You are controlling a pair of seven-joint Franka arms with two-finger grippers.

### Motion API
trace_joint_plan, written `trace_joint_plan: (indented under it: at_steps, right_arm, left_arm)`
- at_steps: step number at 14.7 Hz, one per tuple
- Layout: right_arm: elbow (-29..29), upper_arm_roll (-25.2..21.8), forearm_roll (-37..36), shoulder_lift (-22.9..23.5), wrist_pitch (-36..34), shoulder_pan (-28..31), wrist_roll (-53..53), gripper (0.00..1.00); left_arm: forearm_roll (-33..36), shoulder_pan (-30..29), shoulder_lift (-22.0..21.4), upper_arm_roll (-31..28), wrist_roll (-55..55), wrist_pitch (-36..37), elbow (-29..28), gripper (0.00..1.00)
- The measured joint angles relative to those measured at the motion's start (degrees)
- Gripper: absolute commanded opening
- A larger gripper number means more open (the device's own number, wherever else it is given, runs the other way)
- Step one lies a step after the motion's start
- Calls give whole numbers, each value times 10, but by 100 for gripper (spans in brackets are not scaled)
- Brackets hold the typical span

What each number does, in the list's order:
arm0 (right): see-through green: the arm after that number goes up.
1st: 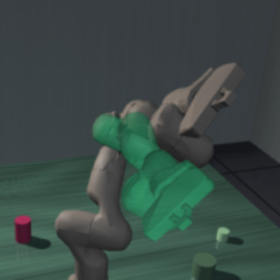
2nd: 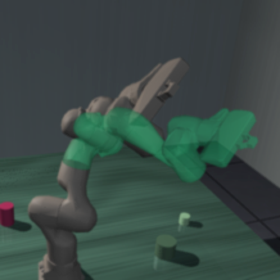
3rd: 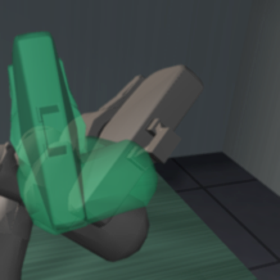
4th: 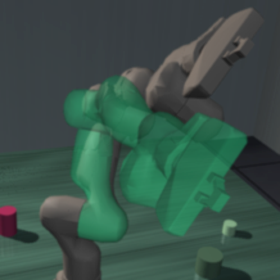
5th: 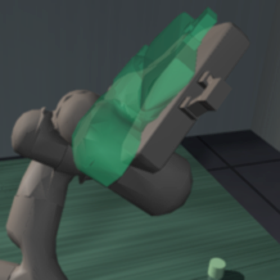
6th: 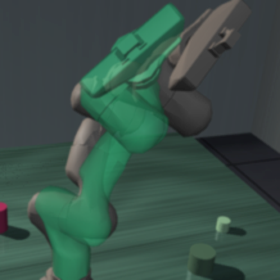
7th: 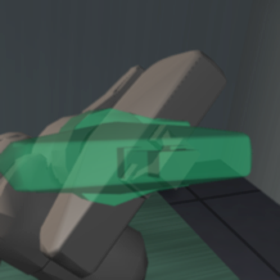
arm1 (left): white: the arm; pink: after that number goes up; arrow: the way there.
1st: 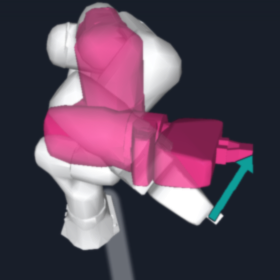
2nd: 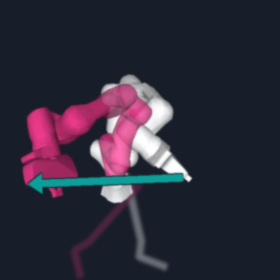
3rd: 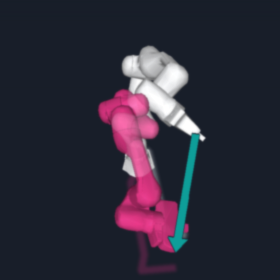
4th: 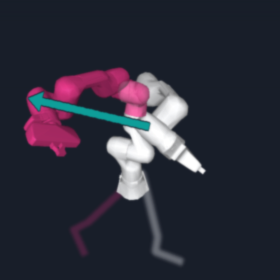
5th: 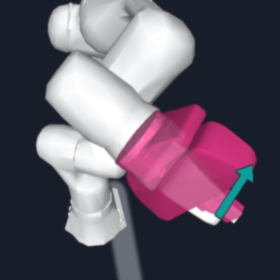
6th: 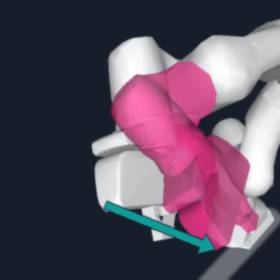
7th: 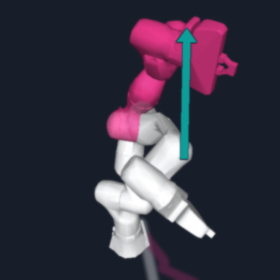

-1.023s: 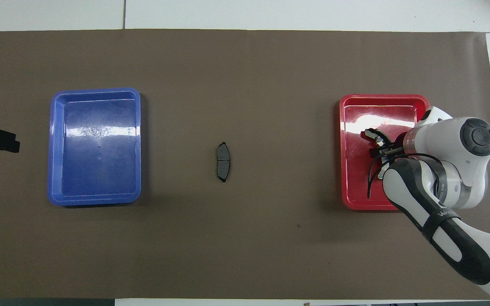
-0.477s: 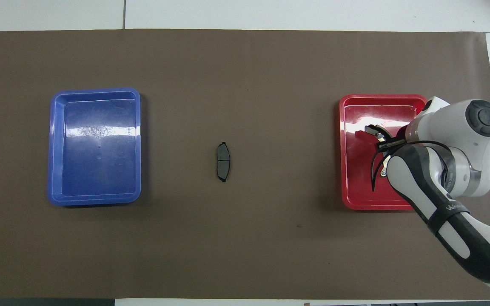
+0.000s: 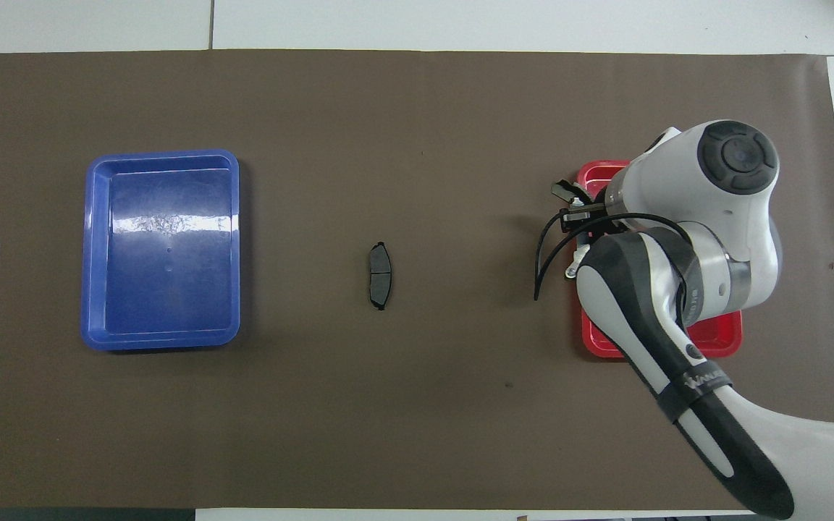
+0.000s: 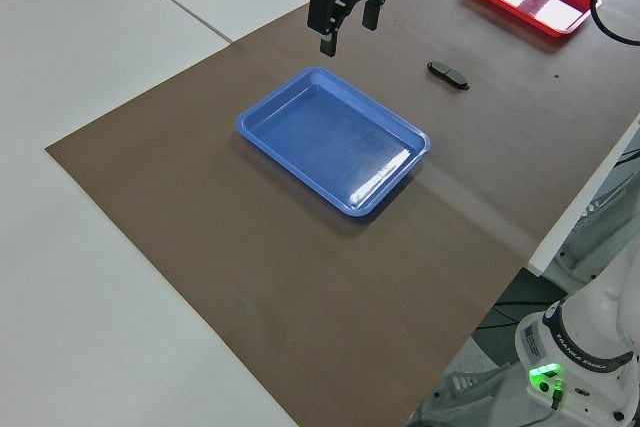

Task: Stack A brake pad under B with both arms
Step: 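Lift the curved pad with the right gripper over the small pad, then lower the curved pad onto the small pad and open the right gripper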

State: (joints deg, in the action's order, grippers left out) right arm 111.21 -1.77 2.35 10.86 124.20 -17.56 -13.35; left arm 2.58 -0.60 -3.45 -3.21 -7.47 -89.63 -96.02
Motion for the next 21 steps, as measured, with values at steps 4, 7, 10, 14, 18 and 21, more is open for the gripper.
trace_joint_plan:
  at_steps: [4, 7, 10, 14, 18, 21]
  right_arm:
    - [-59, 1, 0, 60, 2, -86, -136, 0]
    - [-99, 2, 0, 105, 8, -135, -171, 0]
    - [-113, 2, 0, 135, 40, -176, -172, 0]
    - [-116, 2, 0, 155, 63, -212, -173, 0]
    - [-117, 2, 0, 163, 70, -218, -173, 0]
    - [-117, 2, 0, 169, 75, -220, -173, 0]
  left_arm:
    - [0, 1, 0, 0, 0, -1, -2, 99]
    - [0, 1, 0, 0, 0, 0, -5, 99]
    - [0, 1, 0, 1, 0, 0, -12, 99]
    - [0, 1, -2, 1, 0, 1, -13, 99]
    - [0, 1, -2, 2, 0, 6, -13, 99]
    - [0, 1, -2, 3, 0, 6, -13, 99]
